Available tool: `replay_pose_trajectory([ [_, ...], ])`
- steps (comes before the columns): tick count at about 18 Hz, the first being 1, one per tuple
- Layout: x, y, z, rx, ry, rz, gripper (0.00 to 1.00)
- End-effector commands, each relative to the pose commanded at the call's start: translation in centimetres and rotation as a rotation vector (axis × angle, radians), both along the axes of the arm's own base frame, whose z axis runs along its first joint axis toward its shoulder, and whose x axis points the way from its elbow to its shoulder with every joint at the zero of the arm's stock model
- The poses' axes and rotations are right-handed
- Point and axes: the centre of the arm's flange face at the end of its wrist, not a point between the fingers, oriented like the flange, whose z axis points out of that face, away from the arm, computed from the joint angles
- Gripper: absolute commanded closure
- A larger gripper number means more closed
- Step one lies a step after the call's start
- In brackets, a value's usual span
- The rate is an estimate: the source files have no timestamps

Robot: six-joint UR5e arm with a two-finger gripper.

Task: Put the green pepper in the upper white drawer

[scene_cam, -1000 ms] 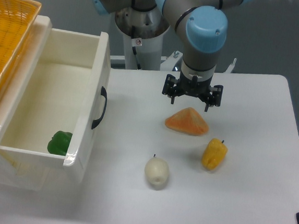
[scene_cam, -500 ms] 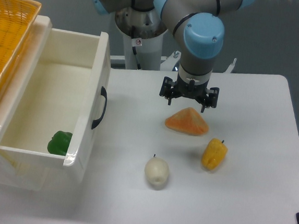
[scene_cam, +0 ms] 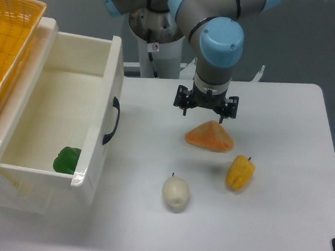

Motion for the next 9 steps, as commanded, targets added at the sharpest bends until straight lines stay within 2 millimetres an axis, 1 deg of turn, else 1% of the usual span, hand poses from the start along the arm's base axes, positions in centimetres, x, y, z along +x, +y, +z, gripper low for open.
replay_pose_trajectory([
  [9, -0.55, 0.71, 0.51, 0.014, 0.017, 0.026, 0.00],
])
